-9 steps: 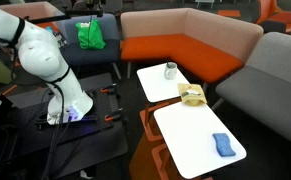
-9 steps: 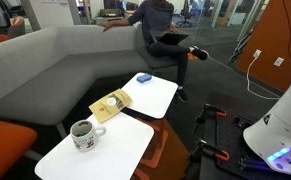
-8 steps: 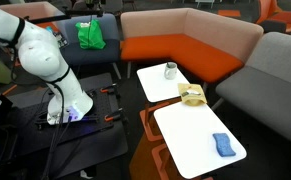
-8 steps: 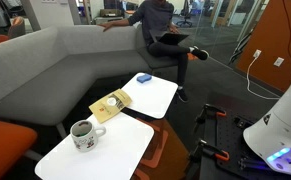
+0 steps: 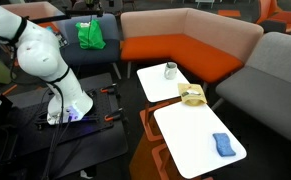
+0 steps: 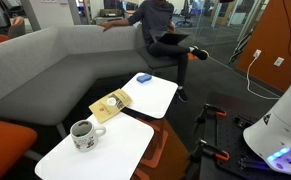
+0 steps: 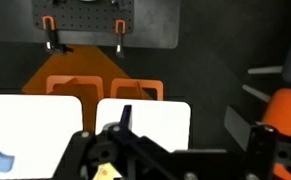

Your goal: Place the pen on the right table

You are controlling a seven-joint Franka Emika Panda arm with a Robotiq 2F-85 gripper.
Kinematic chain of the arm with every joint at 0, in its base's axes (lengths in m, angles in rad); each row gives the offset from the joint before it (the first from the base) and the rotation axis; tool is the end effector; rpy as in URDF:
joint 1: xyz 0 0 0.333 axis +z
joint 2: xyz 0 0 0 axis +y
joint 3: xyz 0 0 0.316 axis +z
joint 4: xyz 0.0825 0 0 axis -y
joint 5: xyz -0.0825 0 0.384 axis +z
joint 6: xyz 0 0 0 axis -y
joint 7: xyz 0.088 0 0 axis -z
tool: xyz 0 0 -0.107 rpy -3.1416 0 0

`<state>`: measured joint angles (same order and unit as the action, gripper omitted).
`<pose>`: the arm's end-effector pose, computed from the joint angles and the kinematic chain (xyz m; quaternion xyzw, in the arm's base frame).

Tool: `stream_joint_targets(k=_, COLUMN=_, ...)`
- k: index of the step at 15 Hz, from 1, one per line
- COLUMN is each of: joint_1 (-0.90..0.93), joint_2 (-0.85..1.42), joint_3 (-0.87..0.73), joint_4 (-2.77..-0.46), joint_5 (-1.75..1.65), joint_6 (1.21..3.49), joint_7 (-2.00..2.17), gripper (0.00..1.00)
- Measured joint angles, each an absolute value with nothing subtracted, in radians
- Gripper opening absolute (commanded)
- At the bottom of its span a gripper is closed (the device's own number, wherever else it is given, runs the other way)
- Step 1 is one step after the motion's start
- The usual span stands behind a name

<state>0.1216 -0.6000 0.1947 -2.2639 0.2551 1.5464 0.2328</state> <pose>0.3279 0.1509 0.5662 -0.9953 -0.0166 0.0788 0.0545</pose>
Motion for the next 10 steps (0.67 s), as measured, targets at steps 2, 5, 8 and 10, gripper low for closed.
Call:
stream_joint_targets(k=2, joint_1=0.089, joint_2=-0.515, joint_3=0.196, joint_4=-2.262, joint_5=0.26, joint_6=1.695, joint_7=0.256, gripper=1.0)
stream_joint_targets(k=5, joint_1=0.053, joint_2=-0.327, joint_3=0.191, joint_4=-2.246, joint_5=0.271, joint_6=1.947, joint_7=0.323, gripper=1.0)
stream_joint_targets(k=8, joint_1=0.041, joint_2=-0.09, joint_3=0.171, joint_4=-2.181, joint_5=0.311, joint_6=2.156, joint_7=0.382, gripper=1.0)
stream_joint_targets(k=10, joint_1=0.043, joint_2=0.076, joint_3=0.158, joint_4=-2.091, joint_5=0.334, joint_6=2.213, joint_7=0.439, gripper=1.0)
